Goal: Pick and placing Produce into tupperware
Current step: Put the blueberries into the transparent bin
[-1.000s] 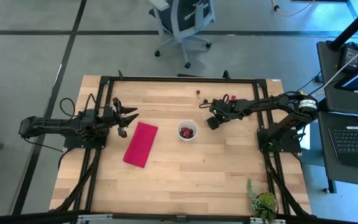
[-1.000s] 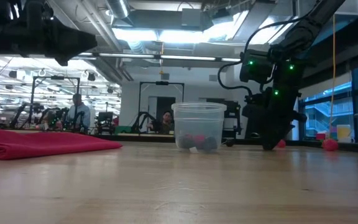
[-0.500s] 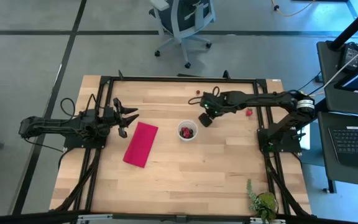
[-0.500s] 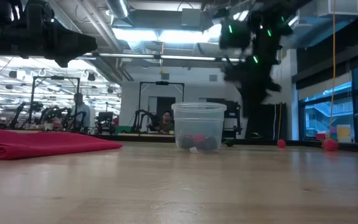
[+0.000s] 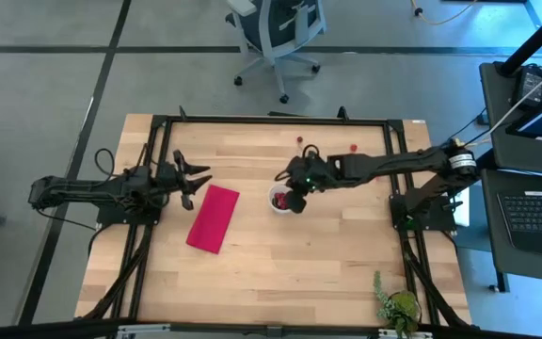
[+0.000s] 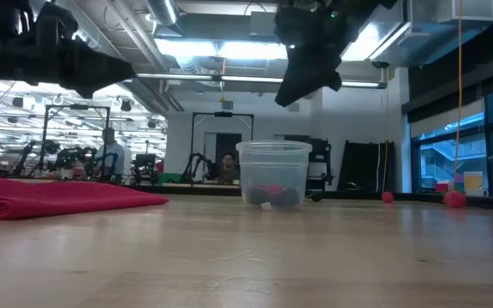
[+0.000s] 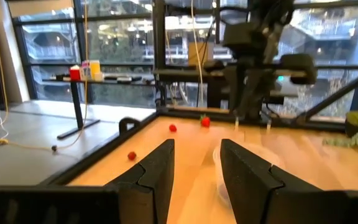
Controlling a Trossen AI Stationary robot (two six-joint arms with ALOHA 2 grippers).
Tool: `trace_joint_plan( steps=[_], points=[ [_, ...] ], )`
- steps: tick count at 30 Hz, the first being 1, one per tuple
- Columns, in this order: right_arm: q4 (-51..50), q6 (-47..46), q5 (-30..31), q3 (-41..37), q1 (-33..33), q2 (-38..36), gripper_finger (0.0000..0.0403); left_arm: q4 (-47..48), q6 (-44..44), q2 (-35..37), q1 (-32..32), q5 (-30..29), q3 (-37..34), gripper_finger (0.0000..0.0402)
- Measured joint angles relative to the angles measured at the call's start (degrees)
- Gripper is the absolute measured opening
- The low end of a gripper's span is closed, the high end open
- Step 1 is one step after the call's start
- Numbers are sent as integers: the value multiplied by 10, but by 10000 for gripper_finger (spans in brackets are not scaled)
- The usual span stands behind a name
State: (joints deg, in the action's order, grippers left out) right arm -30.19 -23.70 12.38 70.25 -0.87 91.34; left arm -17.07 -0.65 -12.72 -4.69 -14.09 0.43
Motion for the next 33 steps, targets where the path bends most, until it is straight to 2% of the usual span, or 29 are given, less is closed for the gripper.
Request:
trace_joint_plan(
  steps=[13, 18, 33],
  points=[
    [68, 15, 0, -5, 14, 115, 53, 44, 4, 0, 0, 0, 0, 124],
    [68, 15, 0, -5, 14, 122, 55, 44, 4, 0, 0, 0, 0, 124],
    [66, 14, 0, -5, 14, 122, 107, 46, 4, 0, 0, 0, 0, 124]
  ],
)
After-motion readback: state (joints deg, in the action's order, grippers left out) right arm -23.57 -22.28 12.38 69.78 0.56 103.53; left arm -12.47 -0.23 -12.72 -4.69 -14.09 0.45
